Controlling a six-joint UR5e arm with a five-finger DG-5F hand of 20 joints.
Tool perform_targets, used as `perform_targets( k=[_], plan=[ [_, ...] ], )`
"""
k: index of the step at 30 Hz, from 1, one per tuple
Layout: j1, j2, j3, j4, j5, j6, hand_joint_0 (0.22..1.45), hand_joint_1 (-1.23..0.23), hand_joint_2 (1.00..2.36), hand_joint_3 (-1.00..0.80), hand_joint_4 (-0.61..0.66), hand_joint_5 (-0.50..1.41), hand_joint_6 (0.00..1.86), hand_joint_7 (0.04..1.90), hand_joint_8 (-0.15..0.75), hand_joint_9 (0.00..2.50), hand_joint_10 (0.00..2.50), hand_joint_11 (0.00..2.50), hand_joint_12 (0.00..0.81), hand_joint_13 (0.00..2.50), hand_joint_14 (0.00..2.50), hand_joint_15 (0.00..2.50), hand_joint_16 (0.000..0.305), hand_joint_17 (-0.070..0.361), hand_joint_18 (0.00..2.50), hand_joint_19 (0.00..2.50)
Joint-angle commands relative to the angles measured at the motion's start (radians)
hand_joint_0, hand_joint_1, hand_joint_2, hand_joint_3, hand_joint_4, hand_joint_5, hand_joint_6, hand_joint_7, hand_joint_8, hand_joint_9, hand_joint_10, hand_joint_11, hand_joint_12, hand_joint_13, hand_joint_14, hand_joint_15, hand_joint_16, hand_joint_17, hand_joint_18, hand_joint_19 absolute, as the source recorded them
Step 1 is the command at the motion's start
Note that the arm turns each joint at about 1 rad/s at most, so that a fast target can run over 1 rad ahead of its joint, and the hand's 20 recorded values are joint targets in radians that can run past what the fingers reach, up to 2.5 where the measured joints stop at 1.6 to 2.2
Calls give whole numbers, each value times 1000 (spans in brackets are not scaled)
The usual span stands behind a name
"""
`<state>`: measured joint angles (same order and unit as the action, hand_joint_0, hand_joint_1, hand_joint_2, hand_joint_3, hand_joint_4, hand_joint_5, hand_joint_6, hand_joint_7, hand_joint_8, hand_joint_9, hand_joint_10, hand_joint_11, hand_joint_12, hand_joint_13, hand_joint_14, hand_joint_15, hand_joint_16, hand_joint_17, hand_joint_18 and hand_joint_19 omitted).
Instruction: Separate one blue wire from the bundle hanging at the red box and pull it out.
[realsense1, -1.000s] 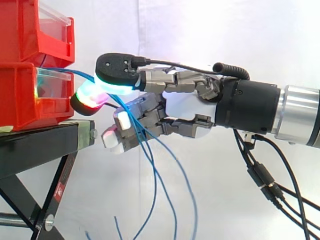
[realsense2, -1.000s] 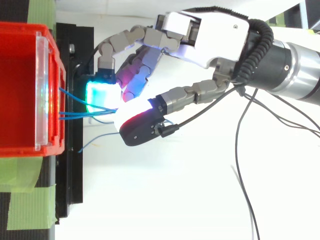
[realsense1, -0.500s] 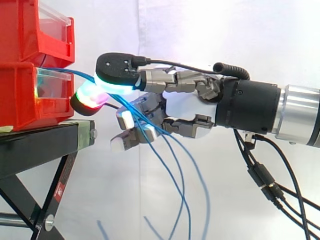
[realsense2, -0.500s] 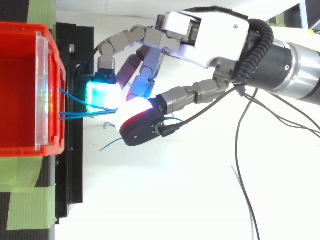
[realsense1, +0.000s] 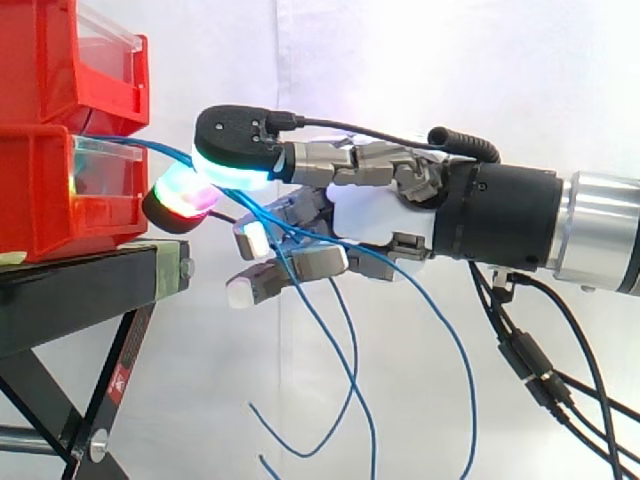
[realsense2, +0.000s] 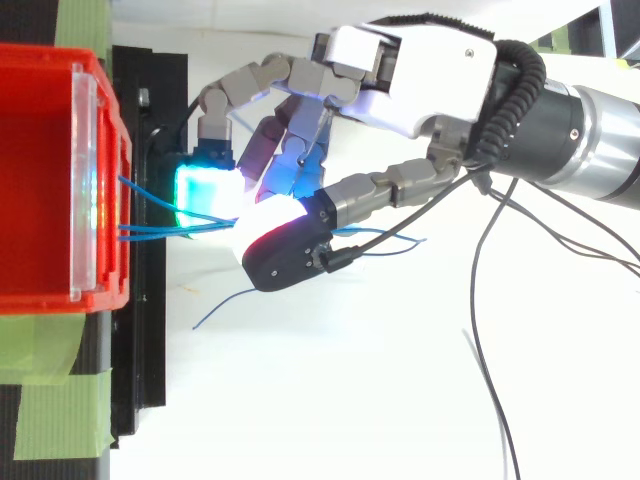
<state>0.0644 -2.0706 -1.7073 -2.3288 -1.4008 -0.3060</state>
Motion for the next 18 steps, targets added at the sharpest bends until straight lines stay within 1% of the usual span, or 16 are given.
perform_targets(
  k=[1,2,4,5,7,9,14,18],
  plan=[
    [0,0,0,-1,0,15,598,-766,1027,-91,3,-102,793,992,377,1248,21,863,409,1625,18,1362,46,104,925,452],
    [0,1,0,-1,-1,19,595,-763,1027,-92,-3,-103,793,998,361,1199,24,897,418,1575,19,1339,46,103,917,460],
    [0,0,5,-3,0,30,594,-764,1026,-90,-4,-102,793,985,360,1158,23,899,437,1529,20,1288,46,103,908,464],
    [0,0,6,-4,0,33,592,-764,1026,-92,-2,-103,793,986,360,1087,22,893,463,1445,21,1203,46,104,901,464],
    [2,0,8,-9,-1,41,590,-763,1026,-90,-12,-102,793,986,356,1047,21,866,481,1387,23,1139,46,104,898,467],
    [0,0,8,-9,-1,44,588,-764,1025,-85,-12,-101,793,980,358,992,18,827,504,1275,25,1020,47,105,888,465],
    [0,0,8,-9,-1,45,588,-765,1024,-89,-14,-100,793,970,357,976,20,806,519,1225,23,864,48,107,883,433],
    [0,0,8,-9,-1,45,587,-765,1024,-85,-11,-99,791,974,367,934,17,713,520,1288,22,744,43,96,841,352]
  ],
)
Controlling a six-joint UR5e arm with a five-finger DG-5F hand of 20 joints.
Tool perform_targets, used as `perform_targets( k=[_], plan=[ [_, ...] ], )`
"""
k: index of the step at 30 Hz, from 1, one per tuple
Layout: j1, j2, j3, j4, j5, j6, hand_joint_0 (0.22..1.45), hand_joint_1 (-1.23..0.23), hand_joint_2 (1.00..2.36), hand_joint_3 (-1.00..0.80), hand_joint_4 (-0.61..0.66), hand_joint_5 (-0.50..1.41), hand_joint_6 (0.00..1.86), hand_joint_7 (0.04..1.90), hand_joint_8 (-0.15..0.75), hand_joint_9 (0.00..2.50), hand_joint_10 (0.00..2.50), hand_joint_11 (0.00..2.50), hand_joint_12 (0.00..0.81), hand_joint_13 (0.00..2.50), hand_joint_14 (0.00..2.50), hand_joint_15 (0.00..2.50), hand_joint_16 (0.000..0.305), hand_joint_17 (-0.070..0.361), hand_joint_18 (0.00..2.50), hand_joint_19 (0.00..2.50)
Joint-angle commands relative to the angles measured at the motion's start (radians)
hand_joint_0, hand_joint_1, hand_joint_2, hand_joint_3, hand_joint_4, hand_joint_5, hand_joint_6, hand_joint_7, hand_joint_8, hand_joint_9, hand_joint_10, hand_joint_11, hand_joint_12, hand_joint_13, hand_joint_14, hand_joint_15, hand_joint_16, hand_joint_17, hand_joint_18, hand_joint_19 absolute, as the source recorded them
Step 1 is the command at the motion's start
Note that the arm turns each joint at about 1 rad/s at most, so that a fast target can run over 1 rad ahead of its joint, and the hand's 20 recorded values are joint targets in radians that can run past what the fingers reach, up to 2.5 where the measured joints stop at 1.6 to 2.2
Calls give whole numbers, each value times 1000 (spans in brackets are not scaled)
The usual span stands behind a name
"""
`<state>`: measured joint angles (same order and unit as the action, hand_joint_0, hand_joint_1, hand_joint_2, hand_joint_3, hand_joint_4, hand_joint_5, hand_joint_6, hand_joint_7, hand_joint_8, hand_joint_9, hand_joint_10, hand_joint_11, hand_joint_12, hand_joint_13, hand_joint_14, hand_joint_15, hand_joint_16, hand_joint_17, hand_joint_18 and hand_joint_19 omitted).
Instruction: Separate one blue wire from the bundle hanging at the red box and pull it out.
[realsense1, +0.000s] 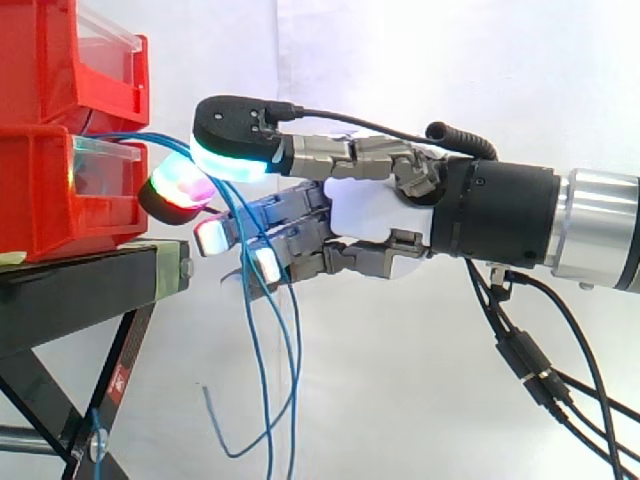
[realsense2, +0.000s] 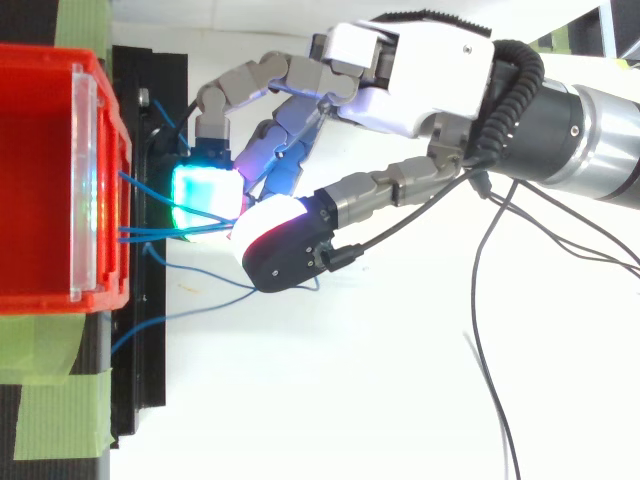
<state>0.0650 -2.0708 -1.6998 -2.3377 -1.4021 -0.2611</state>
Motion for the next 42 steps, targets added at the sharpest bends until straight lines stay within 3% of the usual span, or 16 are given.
perform_targets(
  k=[1,3,7,12,17,21,28,34,42],
  plan=[
    [-1,0,0,0,0,0,587,-765,1025,-85,-11,-99,791,973,367,928,20,707,523,1290,22,719,42,95,838,343],
    [1,0,0,0,0,0,586,-764,1025,-82,-2,-99,792,976,374,891,18,627,535,1288,18,596,40,90,821,291],
    [-1,0,0,0,0,0,587,-759,1024,-92,3,-100,794,974,370,879,18,629,547,1249,20,614,42,95,815,313],
    [1,0,0,0,0,0,586,-747,1023,-96,4,-103,797,968,365,889,19,706,519,1324,23,869,43,96,815,357],
    [1,0,0,0,0,0,585,-734,1024,-102,11,-107,799,974,358,846,18,706,523,1325,24,912,42,95,810,356],
    [1,0,0,0,0,0,583,-726,1023,-110,10,-109,801,972,353,806,16,701,535,1101,21,753,47,106,774,369],
    [1,0,0,0,2,0,580,-721,1022,-113,10,-110,803,959,361,754,13,620,539,947,13,426,51,115,774,311],
    [1,0,0,-2,0,0,585,-711,1023,-125,22,-111,801,968,371,745,12,499,537,1236,13,375,41,92,755,253],
    [1,0,0,-2,2,0,591,-696,1025,-143,47,-115,802,983,375,790,13,508,499,1596,23,899,41,93,781,326]
  ],
)
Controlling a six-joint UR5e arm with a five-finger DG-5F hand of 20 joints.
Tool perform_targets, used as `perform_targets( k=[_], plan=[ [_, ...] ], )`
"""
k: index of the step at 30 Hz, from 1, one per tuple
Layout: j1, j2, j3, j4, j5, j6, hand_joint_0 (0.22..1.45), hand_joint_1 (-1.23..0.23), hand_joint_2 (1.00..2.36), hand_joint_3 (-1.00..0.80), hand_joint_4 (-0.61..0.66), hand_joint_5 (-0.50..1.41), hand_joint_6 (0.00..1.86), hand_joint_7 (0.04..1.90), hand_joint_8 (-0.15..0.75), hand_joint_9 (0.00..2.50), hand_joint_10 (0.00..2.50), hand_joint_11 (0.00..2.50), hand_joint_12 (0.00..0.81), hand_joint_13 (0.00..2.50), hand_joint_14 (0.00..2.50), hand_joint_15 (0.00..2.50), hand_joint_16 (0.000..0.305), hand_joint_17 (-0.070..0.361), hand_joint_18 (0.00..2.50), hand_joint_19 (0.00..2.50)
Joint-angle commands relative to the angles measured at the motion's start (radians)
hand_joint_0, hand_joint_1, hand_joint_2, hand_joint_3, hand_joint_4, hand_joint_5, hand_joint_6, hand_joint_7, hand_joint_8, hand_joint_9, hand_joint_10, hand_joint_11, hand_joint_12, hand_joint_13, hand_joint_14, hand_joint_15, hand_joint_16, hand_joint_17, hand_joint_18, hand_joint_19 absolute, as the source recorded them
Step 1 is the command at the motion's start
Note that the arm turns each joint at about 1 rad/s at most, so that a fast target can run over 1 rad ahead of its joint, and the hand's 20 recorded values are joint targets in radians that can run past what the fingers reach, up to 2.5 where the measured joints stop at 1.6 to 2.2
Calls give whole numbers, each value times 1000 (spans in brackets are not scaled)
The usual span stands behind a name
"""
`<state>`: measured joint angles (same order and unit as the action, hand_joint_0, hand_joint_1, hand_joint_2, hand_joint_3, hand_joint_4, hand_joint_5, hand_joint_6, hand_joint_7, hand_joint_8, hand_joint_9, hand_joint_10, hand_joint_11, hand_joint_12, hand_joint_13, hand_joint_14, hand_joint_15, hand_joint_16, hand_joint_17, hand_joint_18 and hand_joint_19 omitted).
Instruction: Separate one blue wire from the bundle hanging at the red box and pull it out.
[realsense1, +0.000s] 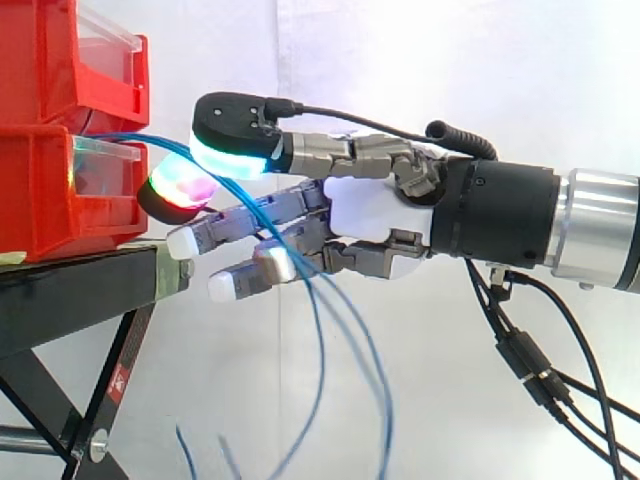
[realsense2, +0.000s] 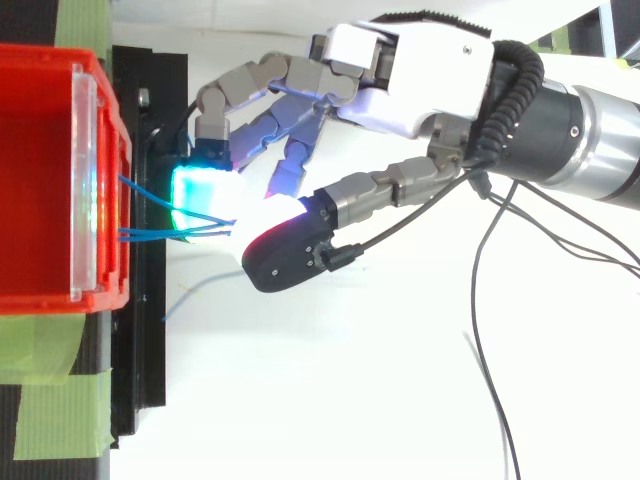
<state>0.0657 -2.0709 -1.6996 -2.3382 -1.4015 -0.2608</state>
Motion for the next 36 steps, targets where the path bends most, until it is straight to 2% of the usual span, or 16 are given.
perform_targets(
  k=[1,3,15,22,36],
  plan=[
    [0,0,0,-1,1,0,591,-696,1024,-142,46,-115,803,973,376,794,13,500,495,1606,23,930,41,93,781,325],
    [-1,0,0,0,-1,0,592,-694,1024,-145,55,-116,803,973,376,828,16,533,490,1671,22,1052,42,94,796,342],
    [-1,0,0,-6,1,6,592,-687,1024,-154,51,-117,800,987,372,917,18,622,445,1710,18,1268,44,99,839,397],
    [-1,0,0,-12,-1,12,595,-685,1024,-162,54,-119,799,995,385,1118,21,805,426,1720,16,1325,44,98,842,408],
    [-3,0,0,-13,-1,12,598,-678,1024,-173,53,-123,801,983,354,1352,20,1134,403,1708,16,1388,45,101,848,430]
  ],
)
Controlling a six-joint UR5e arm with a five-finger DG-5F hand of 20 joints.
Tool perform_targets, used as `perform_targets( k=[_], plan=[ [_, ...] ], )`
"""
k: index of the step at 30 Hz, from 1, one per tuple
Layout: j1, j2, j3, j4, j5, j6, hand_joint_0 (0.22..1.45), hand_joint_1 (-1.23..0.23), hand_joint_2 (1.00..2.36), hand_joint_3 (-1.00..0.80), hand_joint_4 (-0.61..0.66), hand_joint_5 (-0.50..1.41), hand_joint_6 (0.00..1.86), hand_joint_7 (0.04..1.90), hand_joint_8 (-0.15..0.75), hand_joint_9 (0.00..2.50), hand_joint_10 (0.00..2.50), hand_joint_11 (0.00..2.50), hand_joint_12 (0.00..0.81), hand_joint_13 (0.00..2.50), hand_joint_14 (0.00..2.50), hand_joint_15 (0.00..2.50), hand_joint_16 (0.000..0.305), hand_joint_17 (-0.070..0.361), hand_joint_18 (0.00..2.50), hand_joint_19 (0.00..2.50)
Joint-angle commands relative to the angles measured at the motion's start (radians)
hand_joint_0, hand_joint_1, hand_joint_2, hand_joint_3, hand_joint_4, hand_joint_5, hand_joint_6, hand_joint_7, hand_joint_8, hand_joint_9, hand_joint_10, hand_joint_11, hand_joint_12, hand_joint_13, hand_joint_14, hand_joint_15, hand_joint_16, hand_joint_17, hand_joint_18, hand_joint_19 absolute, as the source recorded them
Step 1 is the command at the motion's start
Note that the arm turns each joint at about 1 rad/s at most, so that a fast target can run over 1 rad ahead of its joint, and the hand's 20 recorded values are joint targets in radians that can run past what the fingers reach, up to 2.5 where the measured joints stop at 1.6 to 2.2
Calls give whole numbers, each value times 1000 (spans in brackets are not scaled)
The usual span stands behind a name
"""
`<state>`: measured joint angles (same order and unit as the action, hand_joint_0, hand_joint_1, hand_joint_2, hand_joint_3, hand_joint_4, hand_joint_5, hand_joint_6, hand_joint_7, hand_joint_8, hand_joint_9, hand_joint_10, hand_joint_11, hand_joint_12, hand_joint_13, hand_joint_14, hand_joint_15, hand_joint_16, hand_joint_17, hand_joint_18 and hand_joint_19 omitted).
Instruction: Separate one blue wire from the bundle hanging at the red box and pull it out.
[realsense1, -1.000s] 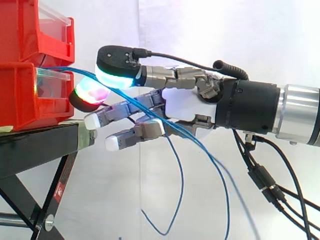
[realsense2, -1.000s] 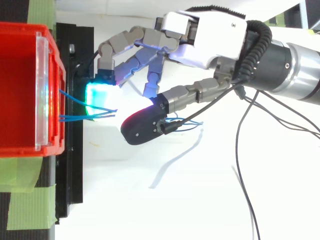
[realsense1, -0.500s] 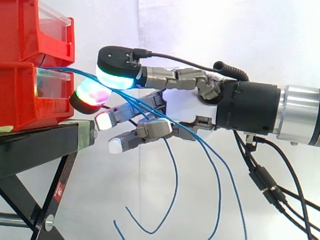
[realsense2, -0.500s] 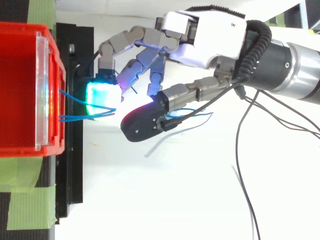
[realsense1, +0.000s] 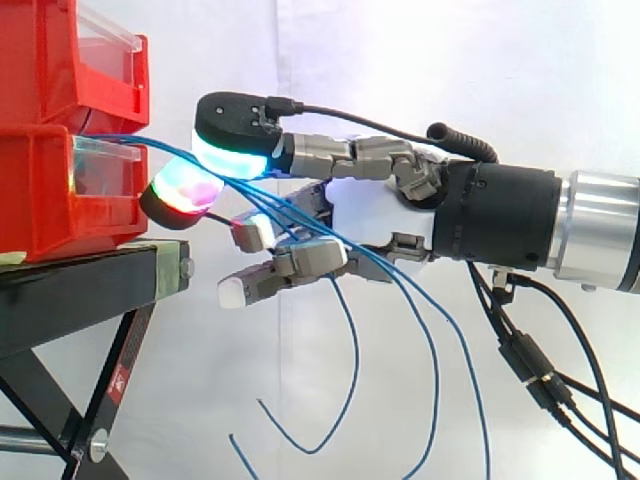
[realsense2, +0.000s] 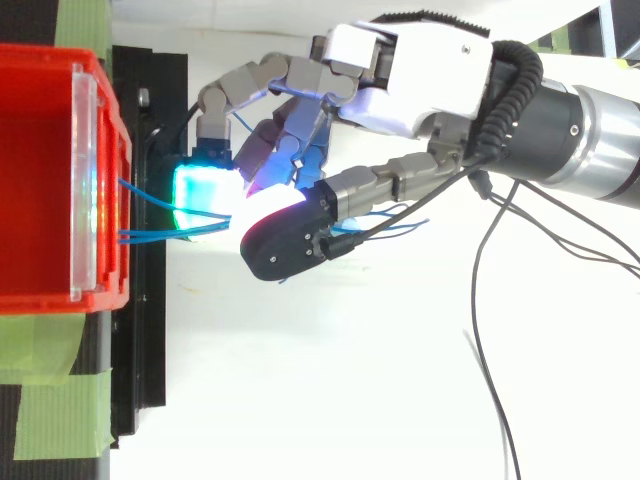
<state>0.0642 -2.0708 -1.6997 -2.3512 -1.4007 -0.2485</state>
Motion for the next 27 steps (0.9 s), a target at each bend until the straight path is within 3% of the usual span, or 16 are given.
perform_targets(
  k=[1,12,17,27],
  plan=[
    [0,0,0,0,0,0,597,-678,1025,-170,53,-123,801,983,351,1386,20,1167,402,1707,16,1386,45,101,847,431],
    [-3,1,0,1,-1,0,600,-674,1025,-175,61,-126,805,984,326,1457,18,1306,390,1691,16,1403,46,103,851,440],
    [-3,26,0,-13,-3,0,599,-692,1025,-160,72,-127,809,980,333,1458,17,1302,391,1681,15,1413,46,104,855,441],
    [-4,75,0,-166,-9,-6,605,-729,1026,-145,109,-132,825,960,350,1437,17,1335,405,1644,17,1392,46,105,861,438]
  ],
)
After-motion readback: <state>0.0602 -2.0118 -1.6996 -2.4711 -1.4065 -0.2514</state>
